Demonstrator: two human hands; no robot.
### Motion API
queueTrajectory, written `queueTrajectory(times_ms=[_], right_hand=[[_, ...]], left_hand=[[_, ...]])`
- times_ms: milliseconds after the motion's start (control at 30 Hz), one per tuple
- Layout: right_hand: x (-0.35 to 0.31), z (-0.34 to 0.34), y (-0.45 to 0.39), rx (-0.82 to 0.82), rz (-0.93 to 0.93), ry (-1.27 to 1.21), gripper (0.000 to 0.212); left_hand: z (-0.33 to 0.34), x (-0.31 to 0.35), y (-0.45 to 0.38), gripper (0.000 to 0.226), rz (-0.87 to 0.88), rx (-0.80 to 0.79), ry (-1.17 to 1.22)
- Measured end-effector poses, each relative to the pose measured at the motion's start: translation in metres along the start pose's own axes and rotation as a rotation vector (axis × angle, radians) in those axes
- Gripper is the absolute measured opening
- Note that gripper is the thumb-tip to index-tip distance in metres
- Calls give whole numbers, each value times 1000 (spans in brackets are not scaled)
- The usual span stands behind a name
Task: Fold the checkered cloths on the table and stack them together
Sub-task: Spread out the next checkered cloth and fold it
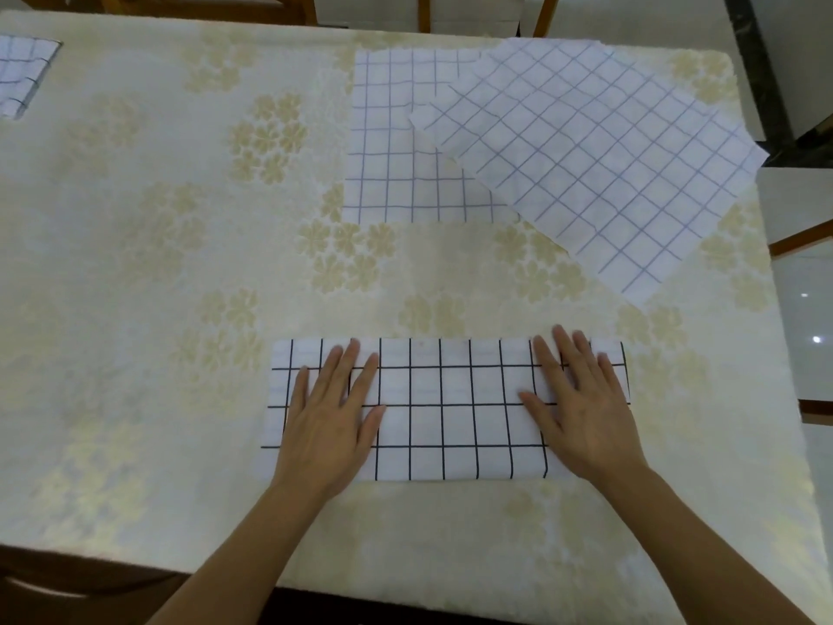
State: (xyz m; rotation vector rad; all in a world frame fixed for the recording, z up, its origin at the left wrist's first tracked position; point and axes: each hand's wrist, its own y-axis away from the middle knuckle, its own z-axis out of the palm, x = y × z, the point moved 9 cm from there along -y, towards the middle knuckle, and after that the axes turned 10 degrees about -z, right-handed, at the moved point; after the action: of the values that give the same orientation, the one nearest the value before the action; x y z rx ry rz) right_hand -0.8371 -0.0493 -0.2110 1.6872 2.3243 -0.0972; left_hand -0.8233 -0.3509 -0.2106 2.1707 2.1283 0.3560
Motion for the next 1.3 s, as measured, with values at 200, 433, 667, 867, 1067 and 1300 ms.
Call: queueTrajectory(times_ms=[200, 433, 667, 867, 1067, 1300], right_hand=[[10, 5, 1, -23, 33, 21, 72], [-80, -14, -5, 33, -174, 98, 77], [-106, 30, -10, -33, -140, 86, 73], [-35, 19, 21, -29, -20, 113, 79], [29, 3, 52, -46, 170, 95, 82], [-14, -3, 13, -2, 34, 15, 80]], left_hand=[[6, 2, -7, 62, 14, 3, 1], [-10, 34, 10, 63, 84, 93, 46], [22, 72, 12, 63, 88, 10, 21], [16, 54, 13, 63, 107, 50, 14], [7, -3, 5, 64, 58, 33, -35], [4, 7, -11, 66, 65, 33, -55]])
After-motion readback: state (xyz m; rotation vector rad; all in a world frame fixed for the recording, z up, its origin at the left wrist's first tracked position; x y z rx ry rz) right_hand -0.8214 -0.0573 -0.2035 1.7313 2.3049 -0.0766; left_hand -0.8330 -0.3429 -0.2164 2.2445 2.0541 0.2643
